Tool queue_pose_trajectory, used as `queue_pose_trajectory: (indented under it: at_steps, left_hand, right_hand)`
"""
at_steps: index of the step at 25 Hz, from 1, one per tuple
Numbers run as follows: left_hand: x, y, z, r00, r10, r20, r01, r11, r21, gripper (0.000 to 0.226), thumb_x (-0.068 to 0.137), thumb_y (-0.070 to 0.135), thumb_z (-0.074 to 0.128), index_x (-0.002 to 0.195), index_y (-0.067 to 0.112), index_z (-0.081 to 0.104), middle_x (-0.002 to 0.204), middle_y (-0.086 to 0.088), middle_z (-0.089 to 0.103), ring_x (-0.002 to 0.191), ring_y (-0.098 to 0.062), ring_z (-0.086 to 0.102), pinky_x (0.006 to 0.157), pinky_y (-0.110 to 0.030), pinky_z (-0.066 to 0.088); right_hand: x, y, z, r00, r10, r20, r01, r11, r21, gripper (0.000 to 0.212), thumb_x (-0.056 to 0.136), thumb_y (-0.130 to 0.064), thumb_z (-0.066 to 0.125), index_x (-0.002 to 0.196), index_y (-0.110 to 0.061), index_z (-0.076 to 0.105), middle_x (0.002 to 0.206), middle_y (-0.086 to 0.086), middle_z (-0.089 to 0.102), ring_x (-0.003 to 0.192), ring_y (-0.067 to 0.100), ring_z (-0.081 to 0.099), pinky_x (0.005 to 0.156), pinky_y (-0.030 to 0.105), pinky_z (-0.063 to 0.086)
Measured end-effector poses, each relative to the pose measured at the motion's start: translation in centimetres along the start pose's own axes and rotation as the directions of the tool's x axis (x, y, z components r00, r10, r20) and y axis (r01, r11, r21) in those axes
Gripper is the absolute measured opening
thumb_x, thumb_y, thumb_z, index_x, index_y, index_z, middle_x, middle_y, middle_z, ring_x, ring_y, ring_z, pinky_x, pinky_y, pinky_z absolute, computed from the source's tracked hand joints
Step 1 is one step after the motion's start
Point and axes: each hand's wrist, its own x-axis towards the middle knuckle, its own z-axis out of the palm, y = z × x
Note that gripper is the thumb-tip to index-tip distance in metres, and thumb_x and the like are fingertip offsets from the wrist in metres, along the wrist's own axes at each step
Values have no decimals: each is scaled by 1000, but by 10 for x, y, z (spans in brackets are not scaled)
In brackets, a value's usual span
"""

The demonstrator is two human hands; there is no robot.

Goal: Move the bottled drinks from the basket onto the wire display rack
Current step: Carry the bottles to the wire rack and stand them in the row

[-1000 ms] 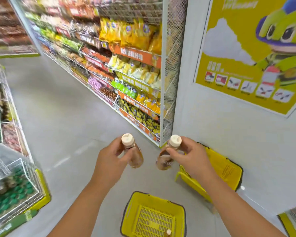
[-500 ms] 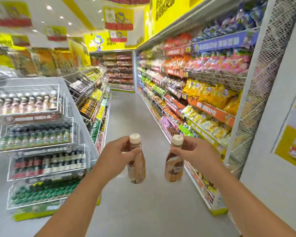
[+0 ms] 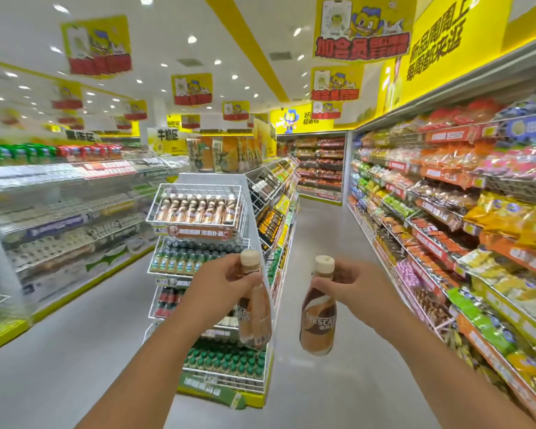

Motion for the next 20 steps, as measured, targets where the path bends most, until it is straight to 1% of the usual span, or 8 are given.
queue_pose_trajectory:
  at_steps: [3,5,7,13,17,20]
  left_hand:
    - [21,-33,-62,998,-27,-53,29,999,28,24,87,37,80,109,44,71,100,24,76,93,5,70,87,-27,56]
    - [38,-57,-106,996,-29,-86,33,998,52,25,87,38,80,111,40,73,101,24,76,94,3,70,90,-32,57]
    - [55,-78,-151,993,-31,-115,40,996,84,28,87,39,79,114,39,73,101,25,75,95,3,70,92,-36,58]
    - [104,-141,-282,978,-44,-203,70,990,123,27,90,39,76,116,35,72,107,18,75,100,-1,70,97,-41,57]
    - [132,-185,-342,959,-83,-272,128,980,152,31,89,41,75,119,36,70,109,20,74,102,-2,69,98,-43,56]
    - [161,-223,-365,934,-119,-336,181,971,157,28,87,41,76,114,40,70,105,22,75,100,0,69,96,-44,57]
  right_hand:
    - [44,-19,70,998,-34,54,32,999,25,11,86,-20,81,96,-24,80,86,-9,80,83,8,76,68,18,52]
    - [76,-34,120,995,-53,83,50,998,38,10,87,-21,81,96,-25,80,86,-10,80,82,7,76,70,20,53]
    - [108,-49,169,992,-68,103,62,996,59,10,87,-21,81,95,-26,80,85,-11,80,81,5,76,72,22,54]
    - [206,-85,311,976,-120,181,101,989,108,12,82,-26,84,91,-33,80,84,-18,79,79,1,74,70,24,52]
    - [263,-95,391,958,-123,258,90,987,136,14,80,-27,85,88,-35,78,79,-25,76,87,7,70,69,26,50]
    - [307,-86,432,932,-144,332,106,986,130,12,81,-30,84,91,-35,80,82,-20,78,80,4,73,74,32,55]
